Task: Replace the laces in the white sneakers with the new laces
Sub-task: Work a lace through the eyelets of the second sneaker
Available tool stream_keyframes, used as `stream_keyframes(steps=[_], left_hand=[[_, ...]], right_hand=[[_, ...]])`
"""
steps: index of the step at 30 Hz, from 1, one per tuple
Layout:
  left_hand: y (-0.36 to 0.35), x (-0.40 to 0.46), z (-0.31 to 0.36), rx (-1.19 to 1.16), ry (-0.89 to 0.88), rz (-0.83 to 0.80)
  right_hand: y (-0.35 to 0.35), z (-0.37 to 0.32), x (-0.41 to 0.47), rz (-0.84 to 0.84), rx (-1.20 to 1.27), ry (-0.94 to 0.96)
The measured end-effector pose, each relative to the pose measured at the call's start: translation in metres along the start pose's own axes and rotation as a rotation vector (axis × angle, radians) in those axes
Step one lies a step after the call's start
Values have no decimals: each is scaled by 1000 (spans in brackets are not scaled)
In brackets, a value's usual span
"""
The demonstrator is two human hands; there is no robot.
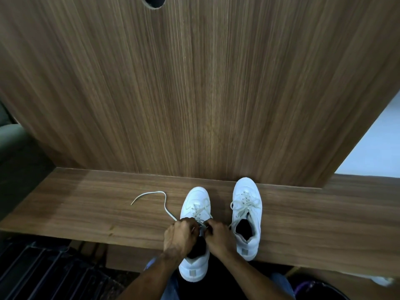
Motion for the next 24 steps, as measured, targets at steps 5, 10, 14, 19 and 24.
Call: stream_keyframes(steps=[5, 10, 14, 19, 24], left_hand=[[4, 1, 4, -14, -23, 12], [8, -1, 3, -11, -33, 39], [5, 0, -4, -70, -101, 106], [1, -2, -26, -192, 2, 13], [-4, -2, -43, -402, 133, -68]], right_hand=[[-1, 4, 5, -67, 107, -57], [1, 3, 14, -89, 51, 4], [6, -4, 20, -68, -51, 50], [49, -6, 41, 136, 273, -106], [119, -4, 65, 548, 938, -263]])
Point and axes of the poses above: each hand's wrist, its own x-axis towards the middle knuckle, its own y-axis out of the back of the hand, z = x × y, the point moved 3 cm from there along x, towards the middle knuckle, and after that the axes turned 11 degrees about z, right-handed, at the moved point
